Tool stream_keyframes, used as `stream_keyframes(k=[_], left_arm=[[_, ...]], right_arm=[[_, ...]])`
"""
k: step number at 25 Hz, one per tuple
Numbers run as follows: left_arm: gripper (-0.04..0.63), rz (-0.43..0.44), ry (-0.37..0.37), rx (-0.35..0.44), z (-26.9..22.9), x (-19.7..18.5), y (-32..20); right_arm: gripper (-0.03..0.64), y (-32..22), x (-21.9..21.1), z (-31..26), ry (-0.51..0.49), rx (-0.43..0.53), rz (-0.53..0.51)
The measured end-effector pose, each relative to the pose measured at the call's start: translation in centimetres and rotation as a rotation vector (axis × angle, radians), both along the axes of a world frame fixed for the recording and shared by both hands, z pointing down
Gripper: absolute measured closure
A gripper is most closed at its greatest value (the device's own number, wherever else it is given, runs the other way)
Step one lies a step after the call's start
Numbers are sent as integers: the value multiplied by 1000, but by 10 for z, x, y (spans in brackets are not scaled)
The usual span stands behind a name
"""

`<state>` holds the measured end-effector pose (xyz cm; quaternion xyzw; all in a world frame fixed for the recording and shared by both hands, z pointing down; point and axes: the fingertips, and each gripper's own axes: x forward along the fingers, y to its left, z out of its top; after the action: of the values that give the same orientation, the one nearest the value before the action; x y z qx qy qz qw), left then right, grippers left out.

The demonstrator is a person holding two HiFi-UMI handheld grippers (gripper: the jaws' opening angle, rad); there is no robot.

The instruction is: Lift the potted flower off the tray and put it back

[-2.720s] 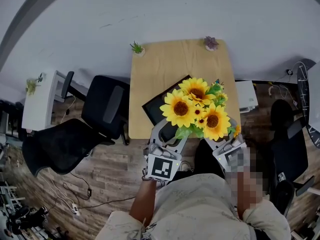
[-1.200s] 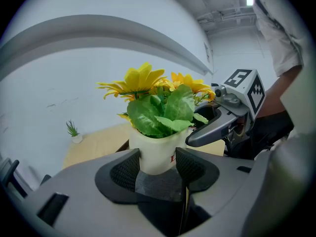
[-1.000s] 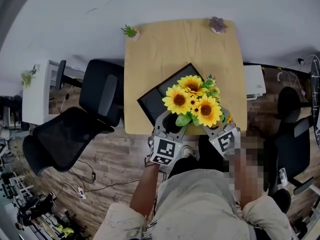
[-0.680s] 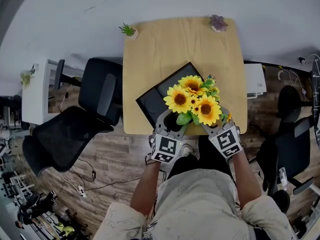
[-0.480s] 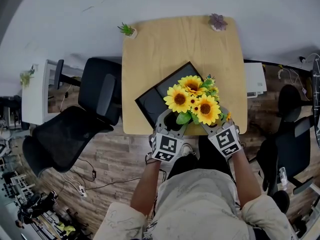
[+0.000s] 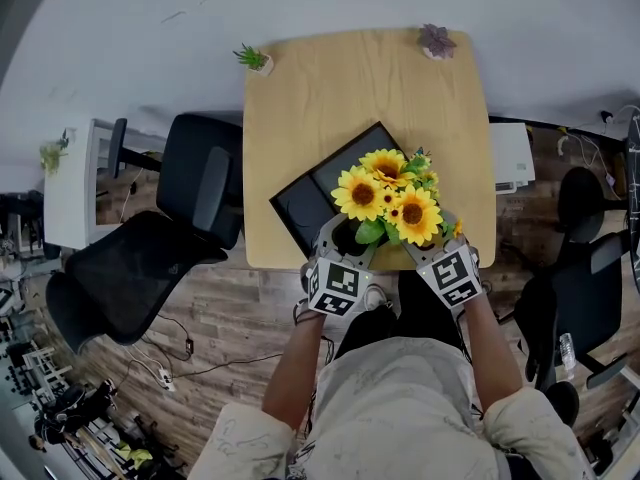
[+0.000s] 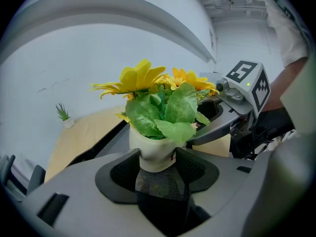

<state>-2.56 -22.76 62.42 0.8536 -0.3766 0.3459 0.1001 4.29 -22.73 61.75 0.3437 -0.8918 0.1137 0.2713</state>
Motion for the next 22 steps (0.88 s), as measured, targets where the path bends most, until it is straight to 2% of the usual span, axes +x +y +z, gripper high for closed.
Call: stream_keyframes(k=[11,17,22], left_arm=[[360,-5,0,-49,6,-1,-1],[360,30,-61,-21,7,-1,0],[360,33,-52,-25,7,-2,0]], right_arm=[[356,-1,0,3,-6,-20,-2],[356,0,0,2,-11,-18,8],[354,1,-1,3,-9,-19,13]])
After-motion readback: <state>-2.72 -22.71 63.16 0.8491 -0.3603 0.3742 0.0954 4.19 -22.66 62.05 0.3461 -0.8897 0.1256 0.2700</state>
